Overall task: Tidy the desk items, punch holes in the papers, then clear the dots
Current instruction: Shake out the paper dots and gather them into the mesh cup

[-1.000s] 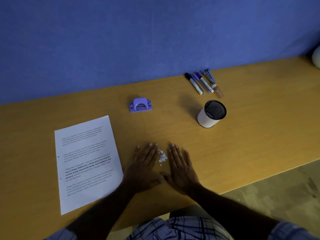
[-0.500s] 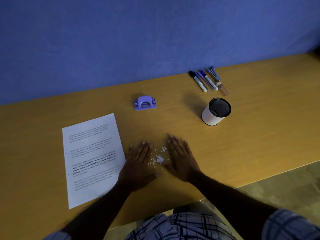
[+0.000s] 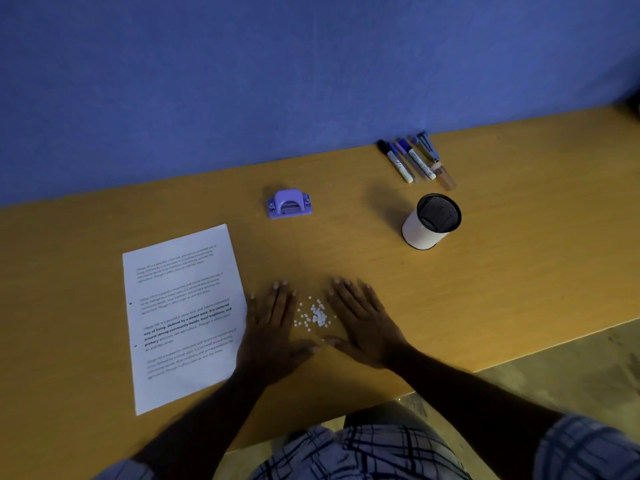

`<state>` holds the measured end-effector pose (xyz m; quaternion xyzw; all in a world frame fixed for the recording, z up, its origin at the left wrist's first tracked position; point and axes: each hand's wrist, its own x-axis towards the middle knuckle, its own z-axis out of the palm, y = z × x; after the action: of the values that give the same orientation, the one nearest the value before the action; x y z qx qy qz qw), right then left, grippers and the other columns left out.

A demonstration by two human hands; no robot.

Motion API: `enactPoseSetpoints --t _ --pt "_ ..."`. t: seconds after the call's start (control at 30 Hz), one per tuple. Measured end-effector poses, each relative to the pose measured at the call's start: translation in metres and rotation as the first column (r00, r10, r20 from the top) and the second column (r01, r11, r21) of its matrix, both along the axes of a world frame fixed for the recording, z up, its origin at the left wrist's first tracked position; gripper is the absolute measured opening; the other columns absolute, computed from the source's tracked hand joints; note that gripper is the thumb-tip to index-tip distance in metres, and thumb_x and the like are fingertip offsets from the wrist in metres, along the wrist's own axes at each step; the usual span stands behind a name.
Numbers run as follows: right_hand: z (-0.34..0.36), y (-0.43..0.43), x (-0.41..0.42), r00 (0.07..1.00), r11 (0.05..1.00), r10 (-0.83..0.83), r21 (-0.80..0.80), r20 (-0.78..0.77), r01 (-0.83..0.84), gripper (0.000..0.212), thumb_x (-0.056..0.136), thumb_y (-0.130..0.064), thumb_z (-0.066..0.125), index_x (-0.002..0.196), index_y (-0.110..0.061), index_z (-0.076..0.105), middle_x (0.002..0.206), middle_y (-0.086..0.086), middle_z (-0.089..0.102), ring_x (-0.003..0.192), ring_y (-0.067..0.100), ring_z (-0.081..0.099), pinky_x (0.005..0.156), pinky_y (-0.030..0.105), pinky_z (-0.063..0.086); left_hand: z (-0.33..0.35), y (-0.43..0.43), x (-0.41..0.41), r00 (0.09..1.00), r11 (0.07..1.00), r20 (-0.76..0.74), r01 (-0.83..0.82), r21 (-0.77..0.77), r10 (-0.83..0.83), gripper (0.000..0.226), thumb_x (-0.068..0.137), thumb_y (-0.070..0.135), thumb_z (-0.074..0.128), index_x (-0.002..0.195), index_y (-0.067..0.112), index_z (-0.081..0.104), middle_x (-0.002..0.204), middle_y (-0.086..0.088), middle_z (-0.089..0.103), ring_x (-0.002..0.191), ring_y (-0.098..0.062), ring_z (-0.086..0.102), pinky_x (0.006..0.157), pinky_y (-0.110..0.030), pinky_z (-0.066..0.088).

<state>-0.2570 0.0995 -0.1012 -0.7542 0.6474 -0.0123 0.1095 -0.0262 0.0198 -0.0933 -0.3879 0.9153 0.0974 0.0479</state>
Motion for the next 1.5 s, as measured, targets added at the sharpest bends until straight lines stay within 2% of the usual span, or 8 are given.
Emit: enactPoseSetpoints --t 0.37,0.5,0.67,0.77,1.0,1.2,1.4,1.5 --pt "-0.001 0.015 0.0 0.996 0.997 -0.079 -0.014 0.052 0.08 0.08 0.097 -0.064 0.029 0.156 -0.012 0.01 0.165 0.006 -0.001 0.152 0.021 -0.004 0.122 0.044 0.004 0.005 0.017 -0.035 0.99 0.99 -0.01 0.141 -0.005 -0.141 0.09 0.088 0.07 0.031 0.151 0.007 0.028 0.162 -0.016 0.016 0.151 -0.033 0.009 0.116 -0.063 0.012" --pt "0.0 0.014 0.0 0.993 0.995 -0.092 -0.035 0.071 0.095 0.091 0.092 -0.073 0.031 0.156 -0.014 0.008 0.165 0.005 -0.002 0.152 0.019 -0.006 0.122 0.042 -0.002 0.007 0.015 -0.029 0.988 0.988 -0.01 0.152 -0.002 -0.152 0.096 0.086 0.075 0.03 0.15 0.003 0.031 0.161 -0.019 0.018 0.15 -0.035 0.012 0.116 -0.064 0.014" --pt "-0.002 -0.007 0.013 0.996 0.999 -0.042 -0.016 0.073 0.043 0.11 0.078 -0.089 0.032 0.156 -0.015 0.009 0.165 0.007 -0.001 0.152 0.021 -0.007 0.123 0.042 -0.002 0.008 0.003 0.0 0.992 0.991 -0.001 0.129 -0.02 -0.129 0.119 0.073 0.089 0.037 0.146 -0.004 0.033 0.157 -0.022 0.027 0.147 -0.037 0.022 0.114 -0.063 0.017" --pt "-0.004 -0.019 0.016 0.998 0.999 -0.045 0.012 0.053 0.044 0.099 0.084 -0.084 0.027 0.156 -0.017 0.011 0.165 0.004 -0.004 0.151 0.018 -0.01 0.123 0.042 0.002 0.009 -0.002 0.011 0.993 0.993 0.028 0.118 0.007 -0.118 0.125 0.069 0.094 0.032 0.148 -0.004 0.03 0.158 -0.02 0.024 0.148 -0.034 0.019 0.115 -0.063 0.016" --pt "-0.005 -0.02 0.019 0.993 0.996 -0.078 -0.038 0.092 0.082 0.073 0.096 -0.064 0.027 0.152 -0.017 0.026 0.164 0.004 0.011 0.152 0.018 0.0 0.122 0.046 0.014 0.011 0.001 0.011 0.995 0.995 0.04 0.094 0.03 -0.095 0.112 0.079 0.087 0.029 0.15 0.001 0.027 0.16 -0.017 0.021 0.15 -0.031 0.016 0.116 -0.059 0.009" --pt "-0.003 -0.023 0.03 0.991 0.993 -0.117 -0.01 0.068 0.118 0.098 0.081 -0.085 0.026 0.149 -0.014 0.033 0.162 0.007 0.017 0.151 0.024 0.009 0.122 0.05 0.01 0.013 0.0 0.009 0.994 0.995 0.04 0.1 0.021 -0.101 0.11 0.079 0.086 0.029 0.149 0.001 0.03 0.159 -0.017 0.026 0.148 -0.032 0.021 0.116 -0.059 0.011" --pt "0.001 -0.025 0.028 0.976 0.982 -0.15 -0.093 0.16 0.166 0.054 0.099 -0.05 0.033 0.142 -0.018 0.042 0.157 0.005 0.032 0.148 0.021 0.021 0.119 0.05 0.023 0.02 -0.004 0.003 0.994 0.994 0.012 0.106 0.013 -0.106 0.107 0.08 0.083 0.029 0.148 0.0 0.033 0.157 -0.018 0.028 0.146 -0.034 0.026 0.114 -0.064 0.018" --pt "0.004 -0.033 0.029 0.986 0.993 -0.038 -0.104 0.163 0.056 0.053 0.099 -0.043 0.033 0.145 -0.017 0.039 0.156 0.007 0.034 0.147 0.021 0.024 0.121 0.043 0.02 0.022 -0.005 0.002 0.994 0.994 -0.014 0.105 0.007 -0.105 0.106 0.081 0.081 0.032 0.147 -0.001 0.034 0.156 -0.02 0.03 0.145 -0.036 0.028 0.113 -0.065 0.022"
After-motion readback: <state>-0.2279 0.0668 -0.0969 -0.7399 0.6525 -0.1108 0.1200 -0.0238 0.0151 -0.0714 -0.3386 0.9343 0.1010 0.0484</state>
